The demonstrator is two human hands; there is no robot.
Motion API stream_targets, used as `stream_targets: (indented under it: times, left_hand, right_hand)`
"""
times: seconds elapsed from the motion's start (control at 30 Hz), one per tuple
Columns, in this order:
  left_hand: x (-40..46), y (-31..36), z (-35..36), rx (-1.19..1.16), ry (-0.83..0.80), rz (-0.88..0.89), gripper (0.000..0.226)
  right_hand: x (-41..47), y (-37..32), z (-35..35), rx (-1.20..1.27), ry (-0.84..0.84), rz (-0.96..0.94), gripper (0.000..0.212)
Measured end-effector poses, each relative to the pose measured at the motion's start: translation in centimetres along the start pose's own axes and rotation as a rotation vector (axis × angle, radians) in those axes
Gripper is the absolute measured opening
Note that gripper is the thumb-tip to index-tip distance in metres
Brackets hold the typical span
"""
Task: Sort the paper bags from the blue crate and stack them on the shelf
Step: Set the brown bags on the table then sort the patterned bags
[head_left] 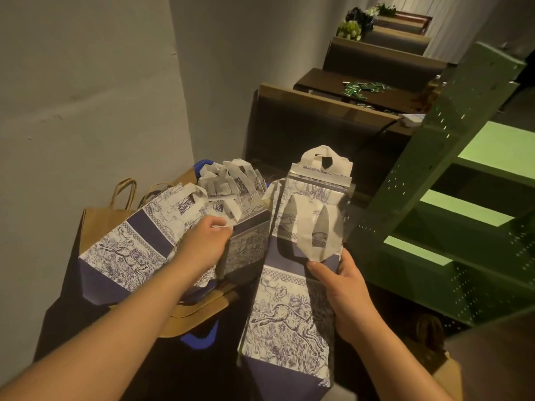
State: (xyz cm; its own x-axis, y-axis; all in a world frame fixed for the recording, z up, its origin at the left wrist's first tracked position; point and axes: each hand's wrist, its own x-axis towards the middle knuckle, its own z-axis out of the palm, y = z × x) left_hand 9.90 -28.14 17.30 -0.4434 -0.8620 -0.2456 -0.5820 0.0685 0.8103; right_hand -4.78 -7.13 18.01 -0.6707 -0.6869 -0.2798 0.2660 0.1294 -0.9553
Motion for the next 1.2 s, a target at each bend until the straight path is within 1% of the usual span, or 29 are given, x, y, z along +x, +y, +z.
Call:
stream_targets:
  times: [0.1, 0.17, 0.23, 0.3, 0.4, 0.53, 0.6, 0.67, 0.73, 0.77, 0.87, 0.93, 1.0, 1.07, 1.1, 1.13, 1.17, 1.2]
  left_hand:
    - [2.1, -2.7, -1.9, 0.466, 0.078, 0.065, 0.045]
    - [3.1, -4.1, -3.1, 0.685, 0.183, 0.049, 0.058]
    - [3.8, -5.0, -4.2, 0.854, 0.236, -0.012, 0.065]
    - [4.5, -5.9, -5.3, 0.945, 0.235, -0.084, 0.07]
    - [5.0, -6.8, -6.3, 0.987, 0.196, -0.163, 0.077]
    - [5.0, -6.8, -7.1, 1.086, 0.258, -0.172, 0.076]
    - [5.2, -6.9, -7.6, 1.1, 0.259, -0.165, 0.073]
    - [5.2, -7.2, -7.8, 1.068, 0.222, -0.166, 0.071]
    - [5.4, -7.3, -8.1, 0.938, 0.183, -0.169, 0.073]
    - [5.3, -7.0, -8.3, 0.868, 0.174, -0.16, 0.069]
    - [5.9, -6.4, -9.3, 0.666, 0.147, -0.09, 0.042]
    - [6.0, -5.5, -10.1, 0.442, 0.133, -0.062, 0.034]
    - [5.8, -4.1, -10.5, 0.144, 0.131, -0.067, 0.028]
    - [5.5, -2.8, -9.9, -0.114, 0.04, -0.134, 0.013]
    - [5.3, -2.3, -9.4, -0.193, -0.017, -0.19, 0.011]
    - [5.2, -2.3, -8.6, -0.211, -0.062, -0.245, 0.013]
    - [5.4, -2.8, -8.0, -0.175, -0.092, -0.28, 0.014]
    - [5.7, -3.5, -7.3, -0.11, -0.094, -0.302, 0.025]
  right_hand:
    - [0.2, 0.3, -0.4, 0.018, 0.027, 0.0, 0.041]
    - [0.4, 0.7, -0.5, 0.029, 0.035, 0.007, 0.04]
    - [0.6, 1.0, -0.3, 0.03, 0.036, 0.012, 0.039]
    - [0.8, 1.3, 0.0, 0.017, 0.04, 0.021, 0.039]
    - [1.0, 1.9, 0.4, 0.014, 0.042, 0.036, 0.037]
    - [1.0, 2.2, 0.9, -0.005, 0.041, 0.047, 0.038]
    - [1.1, 2.4, 1.0, -0.01, 0.046, 0.045, 0.038]
    - [1.1, 2.5, 1.1, -0.011, 0.055, 0.044, 0.039]
    - [1.1, 2.5, 1.1, -0.011, 0.058, 0.042, 0.042]
    - [1.0, 2.5, 1.1, -0.009, 0.056, 0.04, 0.04]
    - [0.9, 2.4, 0.9, -0.012, 0.041, 0.039, 0.035]
    - [0.8, 2.3, 0.8, -0.013, 0.036, 0.034, 0.035]
    - [0.8, 2.3, 0.9, -0.007, 0.043, 0.026, 0.037]
    - [0.7, 2.2, 1.0, -0.001, 0.047, 0.016, 0.038]
    - [0.7, 2.2, 1.0, 0.001, 0.046, 0.014, 0.038]
    - [0.7, 2.2, 1.1, 0.002, 0.042, 0.011, 0.039]
    - [0.6, 2.2, 1.1, 0.001, 0.039, 0.011, 0.039]
    - [0.6, 2.2, 1.0, -0.003, 0.034, 0.011, 0.039]
